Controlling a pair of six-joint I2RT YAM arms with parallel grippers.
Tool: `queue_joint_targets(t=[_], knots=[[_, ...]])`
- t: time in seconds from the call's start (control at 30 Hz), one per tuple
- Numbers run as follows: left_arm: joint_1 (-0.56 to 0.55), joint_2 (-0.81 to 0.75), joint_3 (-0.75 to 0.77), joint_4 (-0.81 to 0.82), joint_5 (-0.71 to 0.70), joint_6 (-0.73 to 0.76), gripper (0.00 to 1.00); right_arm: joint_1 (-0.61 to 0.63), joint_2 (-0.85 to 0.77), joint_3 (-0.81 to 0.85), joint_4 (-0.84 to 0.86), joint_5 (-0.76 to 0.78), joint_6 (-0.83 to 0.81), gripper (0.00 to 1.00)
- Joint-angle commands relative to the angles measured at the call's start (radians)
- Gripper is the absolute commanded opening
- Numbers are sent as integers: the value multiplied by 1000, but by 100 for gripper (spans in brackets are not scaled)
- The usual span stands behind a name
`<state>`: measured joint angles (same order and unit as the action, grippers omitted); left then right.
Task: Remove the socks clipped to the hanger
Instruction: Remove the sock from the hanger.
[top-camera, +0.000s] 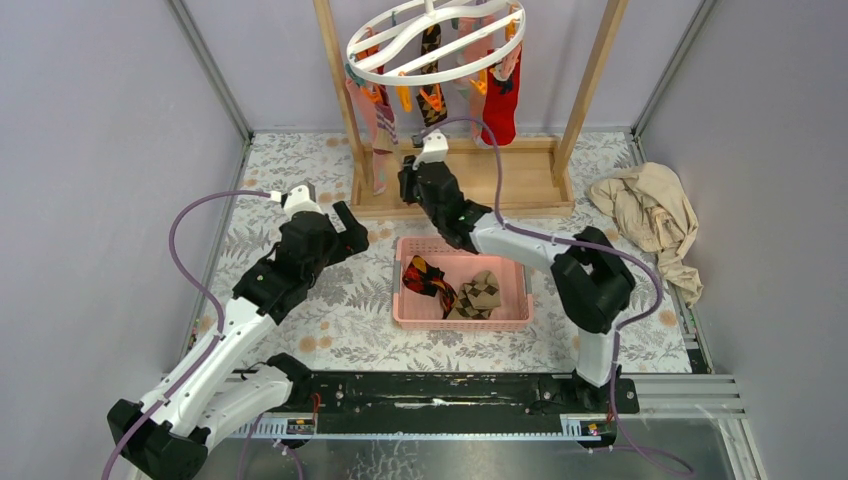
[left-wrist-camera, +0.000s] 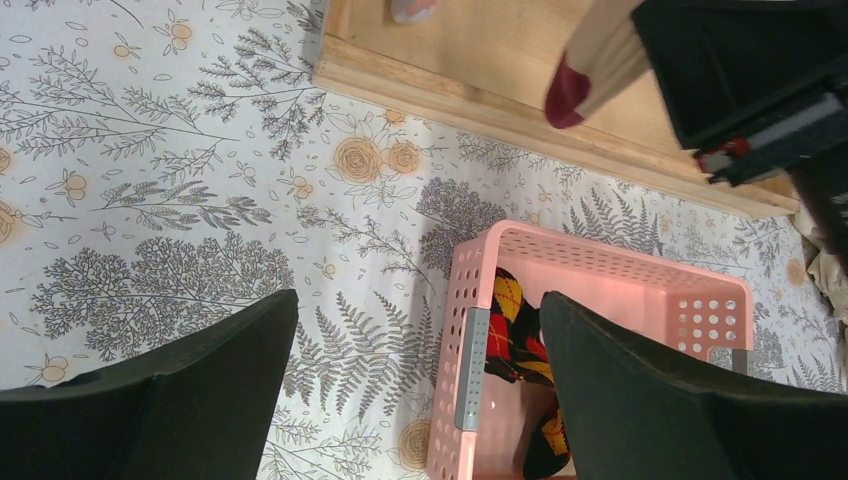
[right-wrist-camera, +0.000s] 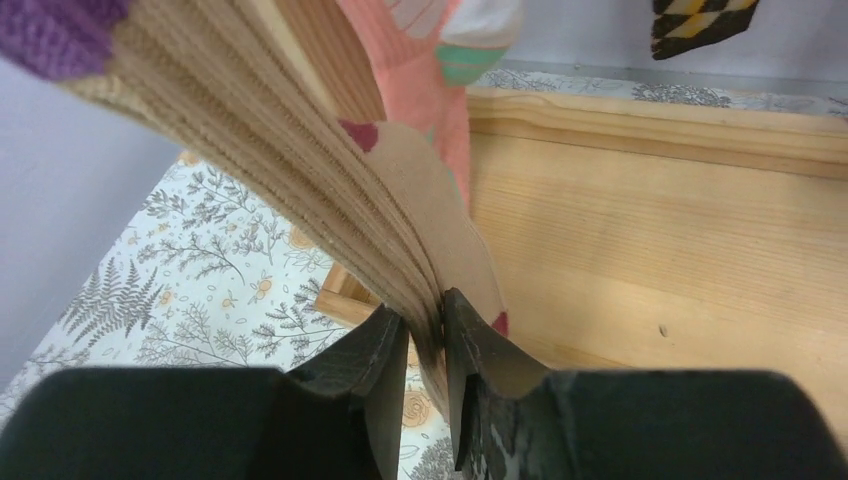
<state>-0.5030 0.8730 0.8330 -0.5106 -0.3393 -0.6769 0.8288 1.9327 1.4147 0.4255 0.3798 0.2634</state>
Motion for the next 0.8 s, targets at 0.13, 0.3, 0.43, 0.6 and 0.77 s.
queue_joint_targets(t=[0.13, 0.3, 0.43, 0.6, 0.77], knots=[[9, 8, -4, 19, 16, 6, 98, -78, -223, -151, 91, -151, 99, 26], [9, 20, -5, 28, 24, 5, 98, -131, -320, -243, 100, -208, 148, 26], [9, 31, -2, 36, 30, 5, 98, -175, -393, -315, 105, -241, 180, 25], [9, 40, -1, 44, 41, 4, 98, -218, -465, -370, 102, -263, 196, 25], [9, 40, 1, 46, 48, 3, 98, -263, -512, -401, 81, -291, 208, 23]])
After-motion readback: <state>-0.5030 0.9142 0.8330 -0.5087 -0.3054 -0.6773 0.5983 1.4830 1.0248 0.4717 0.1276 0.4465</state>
